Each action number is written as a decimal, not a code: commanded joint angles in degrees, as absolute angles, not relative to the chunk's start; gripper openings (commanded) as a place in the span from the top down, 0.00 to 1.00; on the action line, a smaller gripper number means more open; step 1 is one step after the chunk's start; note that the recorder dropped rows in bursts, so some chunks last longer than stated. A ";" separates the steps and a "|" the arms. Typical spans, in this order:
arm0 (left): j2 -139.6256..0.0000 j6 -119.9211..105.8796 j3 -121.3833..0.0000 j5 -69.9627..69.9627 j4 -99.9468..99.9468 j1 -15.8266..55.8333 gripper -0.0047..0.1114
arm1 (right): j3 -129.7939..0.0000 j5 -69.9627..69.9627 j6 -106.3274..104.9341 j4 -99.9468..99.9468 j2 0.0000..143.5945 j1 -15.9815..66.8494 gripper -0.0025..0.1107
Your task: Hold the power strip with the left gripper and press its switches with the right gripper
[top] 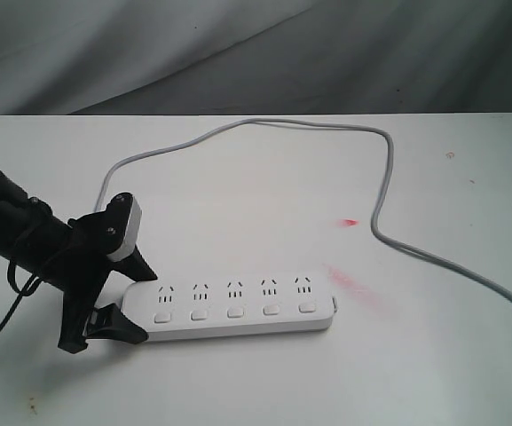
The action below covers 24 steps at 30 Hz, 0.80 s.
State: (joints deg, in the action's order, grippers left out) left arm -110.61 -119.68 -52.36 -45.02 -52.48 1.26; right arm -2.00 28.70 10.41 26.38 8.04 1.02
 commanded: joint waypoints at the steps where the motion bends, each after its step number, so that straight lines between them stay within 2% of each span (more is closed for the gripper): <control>1: -110.66 -119.96 -52.67 -45.36 -52.98 1.58 0.59 | -6.51 20.36 10.06 16.40 8.25 0.66 0.98; 7: -110.66 -119.96 -52.67 -45.20 -52.98 1.58 0.59 | -19.03 1.31 3.66 9.88 17.25 0.66 0.98; 13: -110.66 -119.96 -52.67 -45.20 -52.98 1.58 0.59 | -35.17 -13.19 -1.97 9.14 33.63 0.66 0.98; 19: -110.66 -119.96 -52.67 -45.20 -52.98 1.58 0.59 | -53.65 -29.41 -19.92 11.81 50.10 0.66 0.98; 24: -110.66 -119.96 -52.67 -45.20 -52.98 1.58 0.59 | -67.03 -44.07 -43.28 26.70 63.86 0.66 0.98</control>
State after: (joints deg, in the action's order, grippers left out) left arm -110.61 -119.68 -52.36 -45.02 -52.48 1.26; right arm -61.21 -35.26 -29.68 18.07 57.29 1.02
